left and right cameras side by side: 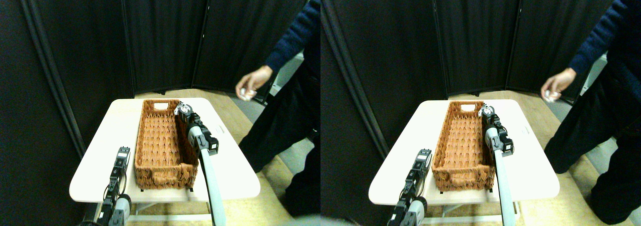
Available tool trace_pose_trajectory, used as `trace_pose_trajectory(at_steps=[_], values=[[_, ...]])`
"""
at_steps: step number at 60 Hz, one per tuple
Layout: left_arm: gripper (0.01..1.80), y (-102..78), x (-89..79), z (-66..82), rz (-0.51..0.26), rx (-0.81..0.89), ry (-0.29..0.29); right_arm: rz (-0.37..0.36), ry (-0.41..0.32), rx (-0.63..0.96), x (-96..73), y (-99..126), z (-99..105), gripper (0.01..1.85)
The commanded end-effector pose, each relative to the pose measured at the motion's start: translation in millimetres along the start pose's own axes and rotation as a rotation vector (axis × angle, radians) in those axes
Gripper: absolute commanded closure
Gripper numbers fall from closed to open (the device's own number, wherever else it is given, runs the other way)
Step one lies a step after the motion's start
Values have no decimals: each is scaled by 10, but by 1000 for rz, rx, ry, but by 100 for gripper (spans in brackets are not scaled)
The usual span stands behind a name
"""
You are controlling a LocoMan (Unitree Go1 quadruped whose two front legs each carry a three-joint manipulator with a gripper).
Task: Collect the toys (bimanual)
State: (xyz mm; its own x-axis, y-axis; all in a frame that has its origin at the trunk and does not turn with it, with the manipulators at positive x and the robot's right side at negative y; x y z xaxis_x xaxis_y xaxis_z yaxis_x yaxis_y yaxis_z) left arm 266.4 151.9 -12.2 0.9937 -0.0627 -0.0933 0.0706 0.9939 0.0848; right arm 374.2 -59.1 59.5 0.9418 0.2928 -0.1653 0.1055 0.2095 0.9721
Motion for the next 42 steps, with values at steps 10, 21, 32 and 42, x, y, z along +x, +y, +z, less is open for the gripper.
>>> trace_pose_trajectory(at_steps=[10,21,32,42], values=[[180,36,-63,113,11,0,-81,37,70,-9,14,74,-186,185],[180,32,-91,125,15,13,-84,-40,144,-37,5,62,-247,185],[180,35,-102,127,18,3,-89,-24,152,-53,-49,116,-197,118],[180,37,-115,128,23,11,-87,-10,143,-24,-76,142,-177,116]])
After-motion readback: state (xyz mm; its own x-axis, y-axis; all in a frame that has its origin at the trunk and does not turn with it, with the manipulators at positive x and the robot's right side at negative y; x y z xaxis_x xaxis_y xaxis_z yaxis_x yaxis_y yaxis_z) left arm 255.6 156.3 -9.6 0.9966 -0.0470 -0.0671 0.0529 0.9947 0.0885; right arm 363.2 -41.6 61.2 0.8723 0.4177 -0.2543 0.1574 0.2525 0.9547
